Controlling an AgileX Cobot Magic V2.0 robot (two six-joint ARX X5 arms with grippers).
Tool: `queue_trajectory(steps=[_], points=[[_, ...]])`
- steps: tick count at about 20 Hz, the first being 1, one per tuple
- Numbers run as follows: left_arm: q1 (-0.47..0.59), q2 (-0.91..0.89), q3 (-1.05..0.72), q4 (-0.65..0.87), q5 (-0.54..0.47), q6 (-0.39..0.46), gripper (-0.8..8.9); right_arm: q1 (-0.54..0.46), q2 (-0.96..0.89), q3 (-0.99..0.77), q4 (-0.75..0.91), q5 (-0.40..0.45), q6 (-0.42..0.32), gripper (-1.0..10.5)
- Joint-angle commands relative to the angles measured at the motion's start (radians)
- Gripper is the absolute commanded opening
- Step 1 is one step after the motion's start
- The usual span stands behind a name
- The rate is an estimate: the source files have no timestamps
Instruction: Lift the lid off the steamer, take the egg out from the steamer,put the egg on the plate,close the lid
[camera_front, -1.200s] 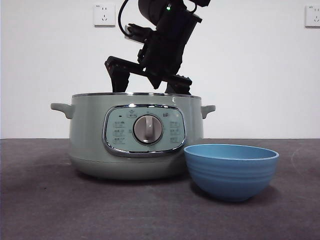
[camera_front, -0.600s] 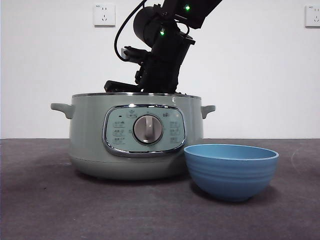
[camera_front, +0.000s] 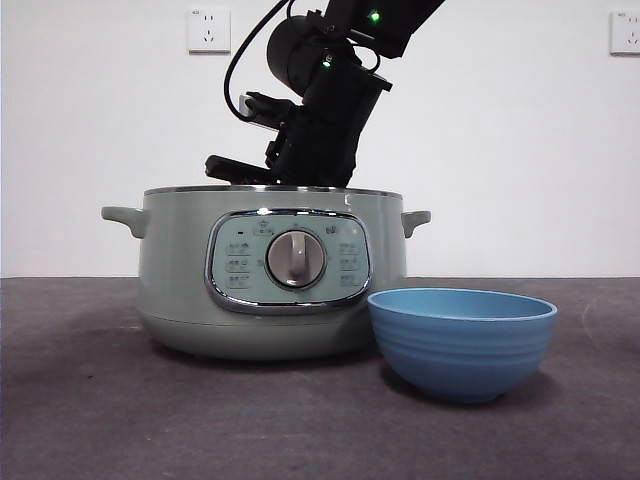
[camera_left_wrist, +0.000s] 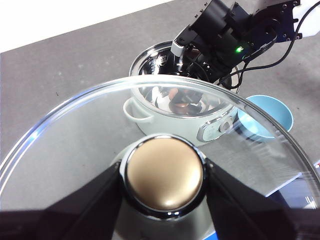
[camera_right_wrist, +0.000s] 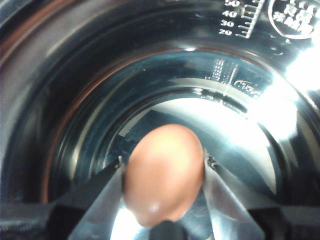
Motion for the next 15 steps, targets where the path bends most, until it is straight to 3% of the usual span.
queue_trajectory(steps=[1,5,9,13,15], points=[[0.000,-0.008,0.017,0.042,-0.001,0.015,-0.08,0.003,0.023,0.000,0.000,-0.002,0.000,-0.1],[0.000,-0.008,0.017,0.043,-0.001,0.014,-0.08,0.003,-0.013,0.000,0.008,0.002,-0.010,-0.1],[0.000,-0.008,0.017,0.082,0.000,0.014,-0.08,0.003,-0.185,0.000,-0.016,0.005,-0.024,-0.1],[0.000,-0.008,0.017,0.104,0.004,0.014,-0.08,0.002,-0.429,0.000,-0.193,0.021,-0.048,-0.1],[0.000,-0.008,0.017,0.119,0.009,0.015,-0.08,0.000,-0.517,0.000,-0.306,0.085,-0.062,-0.1]])
